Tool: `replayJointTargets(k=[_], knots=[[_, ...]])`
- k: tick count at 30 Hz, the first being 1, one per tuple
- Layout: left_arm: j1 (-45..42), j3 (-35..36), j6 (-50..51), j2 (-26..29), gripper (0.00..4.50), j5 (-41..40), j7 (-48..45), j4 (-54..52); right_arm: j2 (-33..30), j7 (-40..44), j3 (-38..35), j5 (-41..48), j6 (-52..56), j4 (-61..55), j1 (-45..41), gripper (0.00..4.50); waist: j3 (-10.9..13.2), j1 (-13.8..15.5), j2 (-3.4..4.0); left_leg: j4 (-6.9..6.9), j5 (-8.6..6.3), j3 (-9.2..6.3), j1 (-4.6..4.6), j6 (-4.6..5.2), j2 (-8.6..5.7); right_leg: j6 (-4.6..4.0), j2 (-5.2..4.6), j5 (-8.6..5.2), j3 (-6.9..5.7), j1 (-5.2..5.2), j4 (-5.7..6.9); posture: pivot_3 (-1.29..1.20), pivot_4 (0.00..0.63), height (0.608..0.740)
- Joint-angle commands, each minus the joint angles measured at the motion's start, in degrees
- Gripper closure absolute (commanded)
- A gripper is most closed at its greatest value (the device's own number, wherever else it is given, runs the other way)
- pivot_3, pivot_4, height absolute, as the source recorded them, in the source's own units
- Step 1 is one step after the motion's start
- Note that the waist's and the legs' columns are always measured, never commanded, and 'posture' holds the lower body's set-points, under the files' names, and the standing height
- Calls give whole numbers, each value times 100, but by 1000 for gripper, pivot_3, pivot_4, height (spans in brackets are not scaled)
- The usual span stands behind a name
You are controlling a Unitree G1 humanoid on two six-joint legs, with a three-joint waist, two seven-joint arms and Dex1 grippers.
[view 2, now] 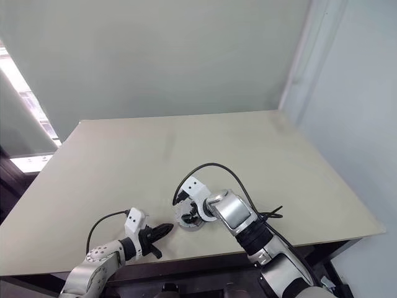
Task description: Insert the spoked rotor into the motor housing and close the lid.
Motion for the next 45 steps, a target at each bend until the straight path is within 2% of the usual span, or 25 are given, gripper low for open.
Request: replayJointTargets(k=[1, 24, 33, 40, 45], knots=[[-68, -12, -124, -36, 4500, 33, 0, -44, -9, -139, -59, 9, 94, 17, 31, 1176, 0, -5, 0, 0, 0, 0, 0, 0, 0, 0, 0, 0, 0, 0, 0, 0, 0, 740], [-133, -23, -231, -133, 4500, 111, -21, 98, 181, -337, -312, 207, 378, 302, -65, 1176, 0, -7, 0, -1, 0, -1, 2, 0, 0, 0, 0, 0, 0, 1, -1, 0, 0, 740], [-122, -8, -244, -120, 4500, 117, -18, 90, 22, -190, -202, 351, 299, -61, -13, 1176, 0, -7, 1, -2, -1, -1, -1, -1, 1, 0, -1, -1, -2, -1, -3, 0, 0, 740], [-144, -3, -231, -94, 4500, 120, -31, 96, 73, -313, -295, 374, 270, -116, 12, 1176, -1, -7, 0, -4, 0, -1, -51, 0, 1, 12, 0, 7, -2, -45, -1, 0, 0, 740], [-161, 7, -235, -85, 4500, 118, -32, 109, 96, -215, -297, 481, 109, -165, 71, 1176, -1, -8, 0, -3, 0, 0, -53, 0, 1, 11, 1, 6, -2, -49, -1, 0, 0, 740]])
